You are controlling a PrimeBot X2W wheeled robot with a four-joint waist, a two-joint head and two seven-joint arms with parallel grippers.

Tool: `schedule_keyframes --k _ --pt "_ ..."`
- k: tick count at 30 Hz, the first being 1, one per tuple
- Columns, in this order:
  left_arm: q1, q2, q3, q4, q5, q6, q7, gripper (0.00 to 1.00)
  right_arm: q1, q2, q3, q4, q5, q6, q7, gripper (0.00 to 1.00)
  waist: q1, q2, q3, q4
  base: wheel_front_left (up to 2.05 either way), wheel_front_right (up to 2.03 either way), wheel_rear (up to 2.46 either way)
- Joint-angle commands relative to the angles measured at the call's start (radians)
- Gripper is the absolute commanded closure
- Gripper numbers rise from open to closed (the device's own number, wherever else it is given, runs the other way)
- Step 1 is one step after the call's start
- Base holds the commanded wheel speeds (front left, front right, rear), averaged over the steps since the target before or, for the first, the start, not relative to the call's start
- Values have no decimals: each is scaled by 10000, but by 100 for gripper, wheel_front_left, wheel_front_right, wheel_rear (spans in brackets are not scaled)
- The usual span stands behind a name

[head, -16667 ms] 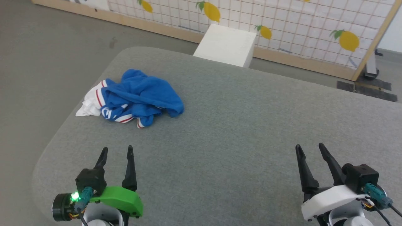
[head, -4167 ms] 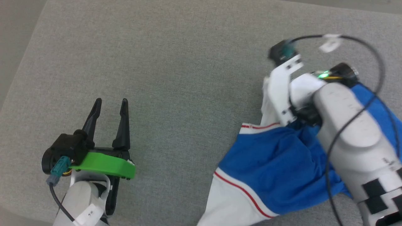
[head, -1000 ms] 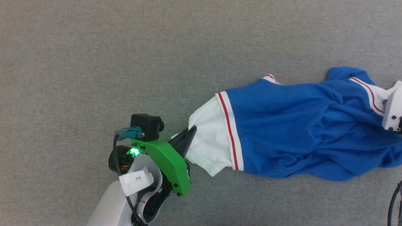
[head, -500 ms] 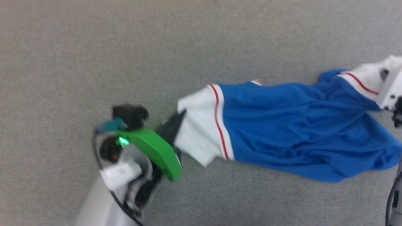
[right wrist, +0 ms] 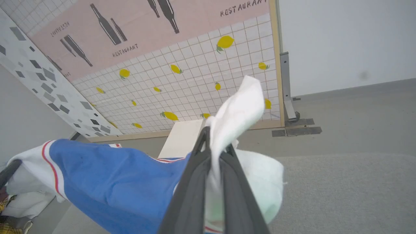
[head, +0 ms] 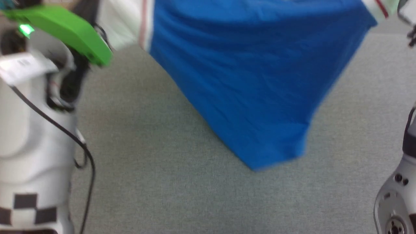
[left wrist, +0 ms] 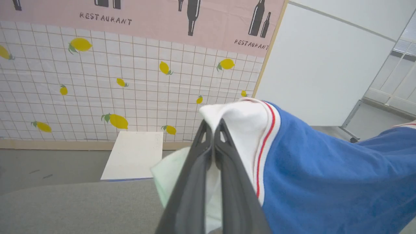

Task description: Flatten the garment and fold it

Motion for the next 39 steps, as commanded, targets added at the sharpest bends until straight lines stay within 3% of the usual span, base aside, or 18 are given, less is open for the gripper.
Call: schedule_keyframes --k 1,10,16,20,30,36,39 --pt "-416 132 107 183 119 64 -119 100 -283 39 -14 80 170 -13 -125 100 -1 0 -504 -5 0 0 0" --pt "-2538 763 -151 1557 812 176 286 100 -1866 77 -431 1057 -80 -13 -294 100 -1 0 -287 79 0 0 0" --pt "-3828 1089 -475 2573 1412 383 627 100 -3277 79 -846 2261 -742 -13 -795 100 -1 0 729 -14 0 0 0" --pt "-4911 1275 -662 2934 1982 690 431 100 -4598 80 -1321 3194 -1315 -13 -1845 100 -1 0 1752 -80 0 0 0" --pt "-7290 1355 -667 3480 2738 927 -2291 100 -7594 81 -1447 5364 -1335 -13 -5420 100 -1 0 3241 -39 0 0 0" --pt "-7436 1290 -314 4096 2445 846 -3859 100 -7952 81 -1034 6058 -786 -13 -6421 100 -1 0 3589 102 0 0 0" --pt "-6944 1134 -231 4549 2069 463 -4435 100 -7370 81 -606 6090 -242 -13 -6536 100 -1 0 3671 245 0 0 0"
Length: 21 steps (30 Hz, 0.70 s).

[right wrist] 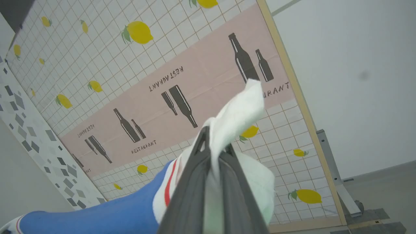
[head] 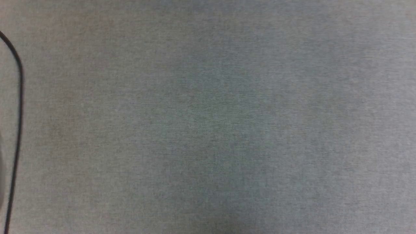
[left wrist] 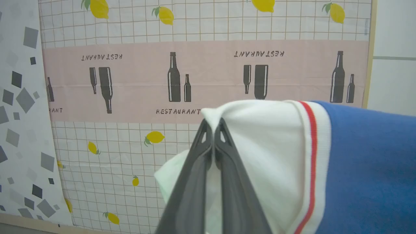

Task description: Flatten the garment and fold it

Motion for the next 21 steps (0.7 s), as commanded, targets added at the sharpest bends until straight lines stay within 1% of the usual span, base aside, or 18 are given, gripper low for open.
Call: schedule_keyframes --k 1,4,6,7,8,9,10,14,15,19,21 --pt "411 -32 -1 148 -85 -189 -167 100 474 -13 183 -69 294 -13 -19 100 -2 0 78 168 0 0 0" --pt "1160 -221 -13 286 -444 -640 -592 100 1482 -13 668 -463 1043 -13 71 100 -2 0 -64 271 0 0 0" --pt "1840 -213 -330 264 -363 -877 -754 100 2360 -13 970 -897 1485 -13 171 100 -2 0 -248 331 0 0 0" --pt "2178 -318 -280 210 -549 -936 -867 100 2788 -13 1038 -1141 1795 -13 217 100 -2 0 -342 358 0 0 0" --pt "3106 -370 -367 32 -664 -1030 -1054 100 3922 -13 1292 -1774 2258 -13 341 100 -2 0 -637 371 0 0 0" --pt "3703 -459 -432 -104 -755 -1075 -1133 100 4634 -15 1361 -2187 2455 -13 393 100 -2 0 -837 404 0 0 0" --pt "4208 -460 -527 -228 -746 -1097 -1168 100 5212 -15 1405 -2491 2610 -13 498 100 -2 0 -974 400 0 0 0" --pt "6707 -866 -354 -957 -1294 -1042 -1352 100 8047 -45 1525 -3946 3182 -13 920 100 -2 0 -1771 463 0 0 0" --pt "7442 -916 -442 -1181 -1293 -1034 -1367 100 8845 -42 1473 -4323 3362 -13 1059 100 -2 0 -1986 465 0 0 0" --pt "9980 -1354 -555 -1859 -1697 -850 -1274 100 11534 -31 1325 -5494 3726 -13 1505 100 -2 0 -2842 483 0 0 0" --pt "11140 -1459 -577 -2159 -1894 -736 -1140 100 12694 -26 1248 -5986 3708 -13 1675 100 -2 0 -3249 460 0 0 0"
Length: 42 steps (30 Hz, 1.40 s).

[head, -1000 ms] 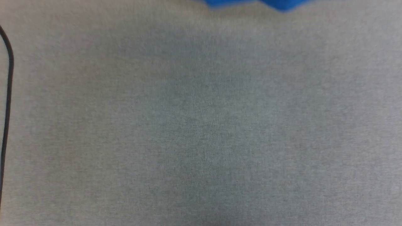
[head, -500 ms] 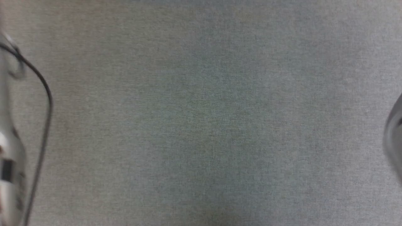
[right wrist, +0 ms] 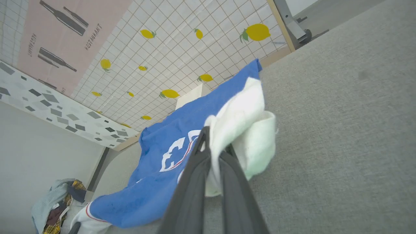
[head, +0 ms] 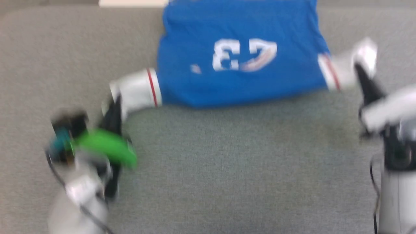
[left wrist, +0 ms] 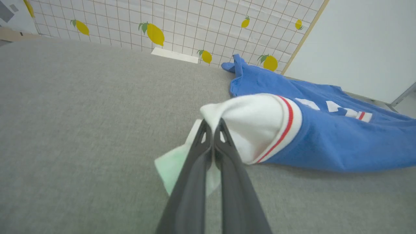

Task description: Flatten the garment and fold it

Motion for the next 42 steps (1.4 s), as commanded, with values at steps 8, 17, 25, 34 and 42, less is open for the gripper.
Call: schedule_keyframes --k 8,17,25,34,42 --pt "3746 84 396 -1456 -712 897 669 100 3725 -7 -598 -1604 -820 -13 520 100 0 -1 -2245 4 0 0 0" --pt "6404 599 186 -2931 -665 2295 2924 100 5888 -4 -381 -2261 -1664 -13 1724 100 0 -1 -2904 -63 0 0 0" --pt "6047 362 -266 -3110 -715 2210 3342 100 5894 -4 479 -1590 -3773 -13 3190 74 0 -1 -2797 -68 0 0 0" --pt "5989 236 -50 -3123 -862 2152 2672 100 5075 -3 -870 -1962 -1604 -13 1240 0 0 -1 -2688 -189 0 0 0" --pt "6121 317 52 -3728 -931 2269 2673 100 2930 -3 -1456 -1634 -1900 -13 651 0 0 -1 -2067 -384 0 0 0"
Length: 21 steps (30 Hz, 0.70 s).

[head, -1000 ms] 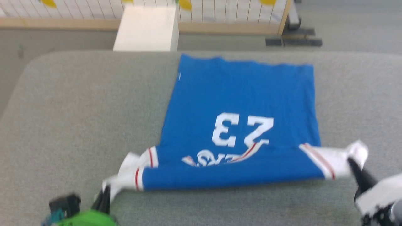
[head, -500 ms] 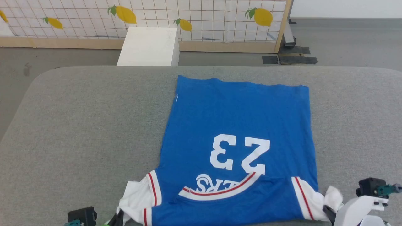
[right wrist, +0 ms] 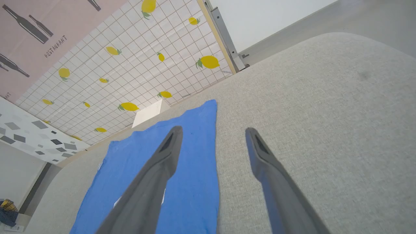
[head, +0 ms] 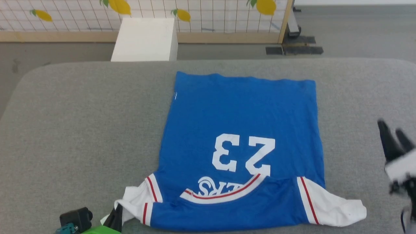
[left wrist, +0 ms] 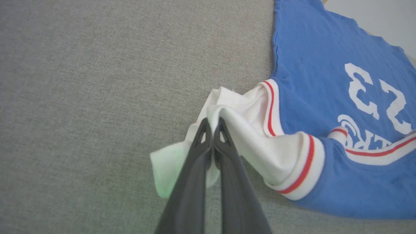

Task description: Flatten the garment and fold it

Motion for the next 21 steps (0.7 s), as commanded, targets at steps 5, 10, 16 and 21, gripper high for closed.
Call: schedule_keyframes --k 5,10,16,21 --pt "-304 216 36 -685 -135 -33 166 100 -2463 1 137 855 -1449 -13 850 0 1 0 1474 86 0 0 0" --pt "-609 372 23 -1289 -119 -112 288 100 -4755 1 196 2009 -3192 -13 1910 0 1 0 2893 406 0 0 0" --pt "-858 521 32 -1839 -147 -190 403 100 -6759 -26 -59 3176 -5383 -13 3161 0 1 0 4175 867 0 0 0" --pt "-1000 610 16 -2133 -183 -252 491 100 -7669 -152 -265 3735 -6890 -13 3970 0 1 0 4817 1161 0 0 0"
